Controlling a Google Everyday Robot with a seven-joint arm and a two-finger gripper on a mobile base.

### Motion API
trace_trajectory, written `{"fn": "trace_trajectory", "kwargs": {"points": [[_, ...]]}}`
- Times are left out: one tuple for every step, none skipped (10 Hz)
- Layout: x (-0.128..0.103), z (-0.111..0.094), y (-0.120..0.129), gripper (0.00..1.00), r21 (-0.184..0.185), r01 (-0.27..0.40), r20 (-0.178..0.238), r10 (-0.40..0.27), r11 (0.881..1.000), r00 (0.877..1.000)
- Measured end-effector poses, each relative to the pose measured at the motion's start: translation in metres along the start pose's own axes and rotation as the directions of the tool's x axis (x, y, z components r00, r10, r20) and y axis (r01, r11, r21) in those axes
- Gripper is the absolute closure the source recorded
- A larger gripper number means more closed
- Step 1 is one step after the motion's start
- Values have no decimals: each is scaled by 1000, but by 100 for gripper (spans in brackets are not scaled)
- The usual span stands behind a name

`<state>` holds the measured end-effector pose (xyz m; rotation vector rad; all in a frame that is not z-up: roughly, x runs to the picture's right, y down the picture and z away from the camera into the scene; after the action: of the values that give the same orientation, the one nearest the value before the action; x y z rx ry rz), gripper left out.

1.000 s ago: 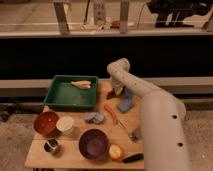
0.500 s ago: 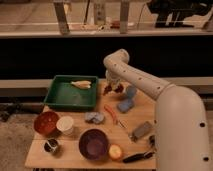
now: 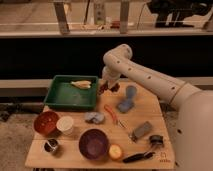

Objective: Place grapes in paper cup

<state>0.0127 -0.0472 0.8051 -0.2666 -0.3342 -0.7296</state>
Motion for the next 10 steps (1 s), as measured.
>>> {"fn": "trace_trajectory", "kwargs": {"points": [[-20,-8,-7,100,16,44,19,-44,999,999],[-38,-12,-13,100,27,82,35,-83,996,996],[-55,-15,-17,100,31,126,44,-127,992,991],[-79,-19,-23,100,37,190,56,-192,981,980],[-100,-24,-28,100,42,260,60,-262,965,963],[-124,-29,-33,100,47,336,68,-338,941,939],[-139,-32,-33,100,50,385,74,-387,922,919],[-161,-38,-33,100,54,459,81,-462,887,883],[-176,-41,-31,100,58,506,94,-510,860,855],[-186,-43,-29,100,61,538,107,-542,841,834]]}}
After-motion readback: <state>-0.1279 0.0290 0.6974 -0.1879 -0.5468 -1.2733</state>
